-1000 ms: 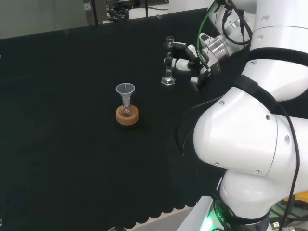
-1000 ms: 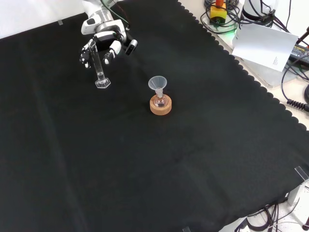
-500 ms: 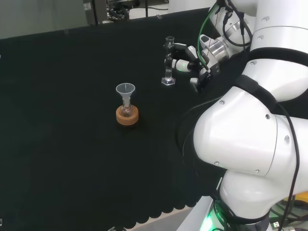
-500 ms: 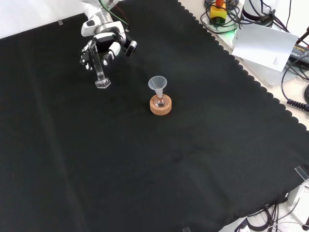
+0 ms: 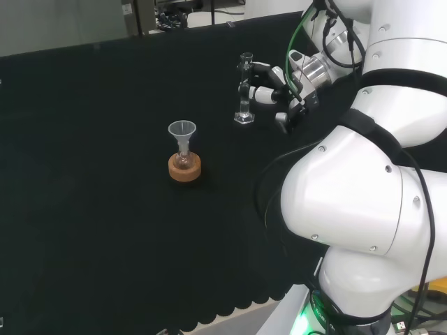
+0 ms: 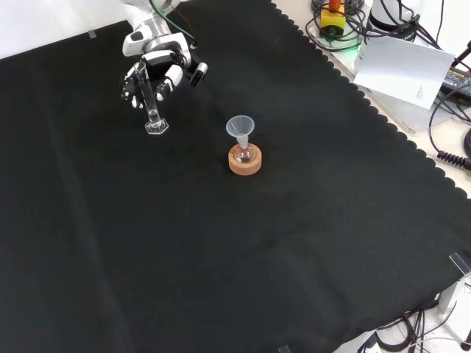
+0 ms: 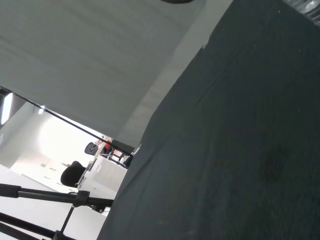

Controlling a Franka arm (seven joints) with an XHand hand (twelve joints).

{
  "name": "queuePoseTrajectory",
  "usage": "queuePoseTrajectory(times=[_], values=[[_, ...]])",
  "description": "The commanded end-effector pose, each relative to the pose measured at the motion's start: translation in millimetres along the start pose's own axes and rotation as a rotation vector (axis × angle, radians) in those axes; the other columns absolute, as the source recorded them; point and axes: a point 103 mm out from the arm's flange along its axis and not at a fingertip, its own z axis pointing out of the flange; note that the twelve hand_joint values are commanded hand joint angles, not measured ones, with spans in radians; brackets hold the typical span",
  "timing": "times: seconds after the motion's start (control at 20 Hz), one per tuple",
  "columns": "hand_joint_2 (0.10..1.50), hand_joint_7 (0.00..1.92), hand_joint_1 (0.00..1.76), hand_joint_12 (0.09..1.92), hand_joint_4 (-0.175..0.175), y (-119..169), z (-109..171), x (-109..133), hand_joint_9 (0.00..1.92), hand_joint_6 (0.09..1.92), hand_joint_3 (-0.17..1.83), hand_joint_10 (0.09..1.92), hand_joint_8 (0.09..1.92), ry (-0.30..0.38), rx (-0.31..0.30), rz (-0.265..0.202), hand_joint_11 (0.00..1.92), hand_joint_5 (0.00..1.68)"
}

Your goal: Pick up the graduated cylinder.

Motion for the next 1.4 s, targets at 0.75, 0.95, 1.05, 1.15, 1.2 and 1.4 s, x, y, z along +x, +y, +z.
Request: queuePoseTrajectory(times=[0.75, 0.95, 1.05, 1.15, 1.2, 1.4], values=[[1.17, 0.67, 1.17, 0.98, -0.019, 3, 6, 2, 0.98, 0.59, -0.17, 0.35, 0.64, -0.053, -0.008, 0.016, 0.88, 0.71], [1.25, 0.84, 1.23, 0.91, 0.0, 4, 3, 9, 1.07, 0.63, -0.17, 0.33, 0.66, -0.144, -0.006, 0.041, 0.97, 0.83], [1.21, 0.86, 1.23, 0.89, -0.113, 4, 0, 15, 1.12, 0.99, -0.07, 0.33, 1.01, -0.208, 0.008, 0.049, 1.01, 0.85], [1.18, 0.89, 1.24, 0.88, -0.16, 5, -3, 20, 1.16, 1.11, -0.03, 0.33, 1.11, -0.269, 0.031, 0.052, 1.04, 0.87], [1.16, 0.91, 1.24, 0.87, -0.169, 4, -4, 22, 1.18, 1.11, -0.02, 0.32, 1.11, -0.285, 0.034, 0.054, 1.06, 0.89], [1.13, 0.96, 1.25, 0.83, -0.175, 3, -11, 33, 1.25, 1.07, 0.0, 0.28, 1.06, -0.384, 0.065, 0.043, 1.1, 0.94]])
